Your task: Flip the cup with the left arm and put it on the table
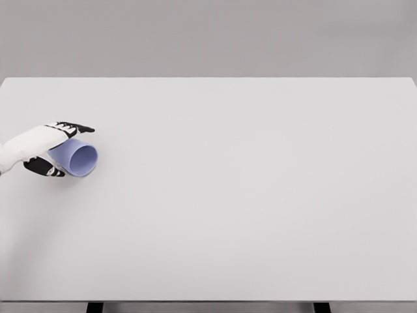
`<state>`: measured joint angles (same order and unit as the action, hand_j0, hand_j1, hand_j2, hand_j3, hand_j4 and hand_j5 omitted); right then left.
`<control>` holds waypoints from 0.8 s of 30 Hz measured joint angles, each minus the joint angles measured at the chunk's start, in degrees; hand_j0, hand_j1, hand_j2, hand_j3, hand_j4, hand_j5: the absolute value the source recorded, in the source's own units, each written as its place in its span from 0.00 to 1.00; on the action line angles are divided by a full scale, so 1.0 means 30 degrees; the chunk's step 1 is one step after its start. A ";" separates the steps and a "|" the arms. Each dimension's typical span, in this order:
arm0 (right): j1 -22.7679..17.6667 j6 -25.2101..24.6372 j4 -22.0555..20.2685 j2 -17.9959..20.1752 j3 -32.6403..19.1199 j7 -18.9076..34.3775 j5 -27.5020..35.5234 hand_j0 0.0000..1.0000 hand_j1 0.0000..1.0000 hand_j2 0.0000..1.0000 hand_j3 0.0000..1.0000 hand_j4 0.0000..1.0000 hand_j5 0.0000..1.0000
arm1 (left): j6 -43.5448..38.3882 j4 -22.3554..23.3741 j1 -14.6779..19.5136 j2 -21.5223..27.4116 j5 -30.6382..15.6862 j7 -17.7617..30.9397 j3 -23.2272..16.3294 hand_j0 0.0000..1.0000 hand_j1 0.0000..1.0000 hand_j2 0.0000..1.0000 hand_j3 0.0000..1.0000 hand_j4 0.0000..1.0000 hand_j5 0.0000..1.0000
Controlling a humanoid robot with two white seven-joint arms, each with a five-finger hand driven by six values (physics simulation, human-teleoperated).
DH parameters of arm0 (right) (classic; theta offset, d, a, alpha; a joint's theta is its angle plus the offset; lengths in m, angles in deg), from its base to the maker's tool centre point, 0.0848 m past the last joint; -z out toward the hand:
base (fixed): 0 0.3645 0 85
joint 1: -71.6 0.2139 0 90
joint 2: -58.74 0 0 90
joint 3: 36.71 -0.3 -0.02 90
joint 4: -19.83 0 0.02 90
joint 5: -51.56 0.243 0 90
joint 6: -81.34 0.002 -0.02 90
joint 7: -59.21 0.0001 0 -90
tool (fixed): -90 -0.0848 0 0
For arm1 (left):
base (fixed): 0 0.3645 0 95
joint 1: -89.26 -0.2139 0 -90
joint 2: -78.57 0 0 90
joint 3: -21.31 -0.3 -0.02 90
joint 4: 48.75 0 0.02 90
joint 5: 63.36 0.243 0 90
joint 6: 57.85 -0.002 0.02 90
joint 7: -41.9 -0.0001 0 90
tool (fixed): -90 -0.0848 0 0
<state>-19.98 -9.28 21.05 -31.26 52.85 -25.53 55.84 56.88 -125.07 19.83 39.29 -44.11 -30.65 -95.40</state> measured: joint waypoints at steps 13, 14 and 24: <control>0.0000 0.0000 0.0001 0.0000 0.0000 0.0000 -0.0004 1.00 1.00 1.00 1.00 1.00 1.00 | -0.0021 -0.0045 0.0000 -0.0222 0.0026 0.0225 -0.0106 0.88 0.88 0.88 0.88 0.88 0.88; 0.0000 0.0000 0.0000 0.0000 0.0000 0.0000 -0.0003 1.00 1.00 1.00 1.00 1.00 1.00 | -0.0014 -0.0068 -0.0029 -0.0223 0.0030 0.0276 -0.0161 0.80 0.80 0.80 0.80 0.80 0.80; 0.0000 0.0000 0.0000 0.0000 0.0000 0.0000 0.0004 1.00 1.00 1.00 1.00 1.00 1.00 | 0.0007 -0.0240 0.0029 -0.0202 -0.0110 0.0392 -0.0254 0.79 0.79 0.79 0.79 0.79 0.79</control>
<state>-19.98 -9.28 21.05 -31.26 52.85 -25.53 55.85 56.90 -125.79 19.92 38.68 -44.44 -29.48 -96.16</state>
